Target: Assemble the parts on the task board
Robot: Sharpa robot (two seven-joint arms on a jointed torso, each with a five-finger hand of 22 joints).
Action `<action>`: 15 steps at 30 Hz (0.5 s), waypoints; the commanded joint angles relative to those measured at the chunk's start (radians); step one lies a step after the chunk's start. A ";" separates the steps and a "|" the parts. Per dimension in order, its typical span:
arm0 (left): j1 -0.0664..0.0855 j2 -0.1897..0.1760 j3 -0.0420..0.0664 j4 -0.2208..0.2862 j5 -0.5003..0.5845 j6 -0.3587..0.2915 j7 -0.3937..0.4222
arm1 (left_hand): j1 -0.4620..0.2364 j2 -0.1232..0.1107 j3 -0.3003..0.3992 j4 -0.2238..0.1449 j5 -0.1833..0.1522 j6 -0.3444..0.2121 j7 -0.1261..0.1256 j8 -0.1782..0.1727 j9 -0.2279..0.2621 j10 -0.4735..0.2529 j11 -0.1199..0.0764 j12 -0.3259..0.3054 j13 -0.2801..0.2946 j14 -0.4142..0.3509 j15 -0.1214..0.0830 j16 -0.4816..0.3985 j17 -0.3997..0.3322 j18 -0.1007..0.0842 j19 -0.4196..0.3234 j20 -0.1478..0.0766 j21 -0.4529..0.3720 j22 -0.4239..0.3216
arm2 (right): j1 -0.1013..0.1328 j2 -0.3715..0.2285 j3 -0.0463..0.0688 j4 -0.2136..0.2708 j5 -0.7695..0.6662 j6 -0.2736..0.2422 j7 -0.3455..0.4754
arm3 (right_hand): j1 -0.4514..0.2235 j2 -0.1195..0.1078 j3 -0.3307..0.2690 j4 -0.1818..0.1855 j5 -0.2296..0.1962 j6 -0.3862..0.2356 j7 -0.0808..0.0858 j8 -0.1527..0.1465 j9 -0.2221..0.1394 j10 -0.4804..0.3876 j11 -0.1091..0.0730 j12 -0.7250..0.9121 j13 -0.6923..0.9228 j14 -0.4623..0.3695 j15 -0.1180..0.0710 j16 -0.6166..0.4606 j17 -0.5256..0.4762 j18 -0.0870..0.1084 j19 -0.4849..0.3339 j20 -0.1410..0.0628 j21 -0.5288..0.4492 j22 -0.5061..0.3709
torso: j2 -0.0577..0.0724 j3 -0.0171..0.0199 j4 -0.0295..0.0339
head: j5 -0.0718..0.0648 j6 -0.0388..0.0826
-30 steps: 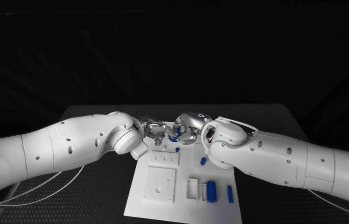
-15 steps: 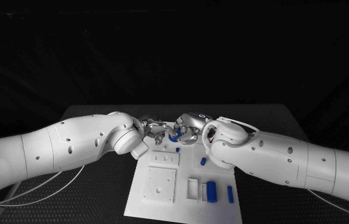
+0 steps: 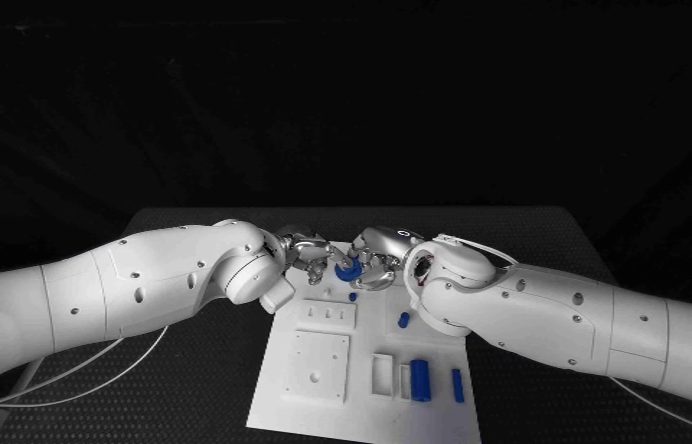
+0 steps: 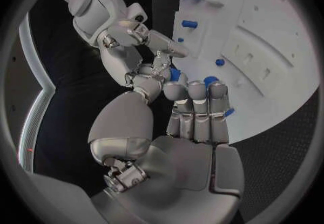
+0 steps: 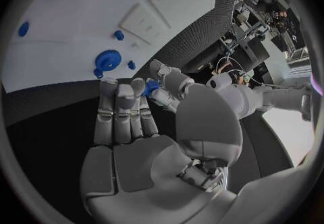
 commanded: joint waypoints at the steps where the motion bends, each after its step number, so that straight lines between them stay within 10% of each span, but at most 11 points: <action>1: 0.001 0.000 0.001 0.002 0.010 0.009 0.020 | 0.007 0.018 0.001 -0.008 0.006 0.058 -0.014 0.004 0.009 -0.001 -0.010 -0.004 -0.002 -0.003 -0.007 0.007 -0.002 -0.008 -0.008 -0.127 0.005 -0.002 | -0.001 -0.004 0.000 -0.002 0.007 0.002 0.019 | 0.007 -0.004 -0.008 0.000 -0.002 0.019 0.027 -0.003 -0.001 -0.005 0.001 -0.002 -0.001 -0.002 0.006 -0.002 -0.001 0.007 -0.004 0.006 -0.006 0.000 | 0.000 0.0002 -0.0005 | 0.001 0.000; 15: 0.001 -0.005 0.001 -0.009 0.006 0.008 0.013 | 0.004 0.018 0.002 -0.014 0.016 0.061 -0.015 0.005 0.011 0.000 -0.011 -0.005 -0.002 -0.001 -0.006 0.008 -0.003 -0.008 -0.007 -0.127 0.007 -0.004 | -0.014 -0.030 0.000 0.037 -0.011 -0.001 0.019 | 0.016 -0.002 -0.008 0.004 -0.001 0.024 0.027 -0.001 -0.002 -0.005 0.000 0.002 -0.003 -0.003 0.006 -0.002 -0.002 0.007 -0.004 0.008 -0.007 0.001 | 0.001 0.0015 -0.0010 | 0.004 -0.001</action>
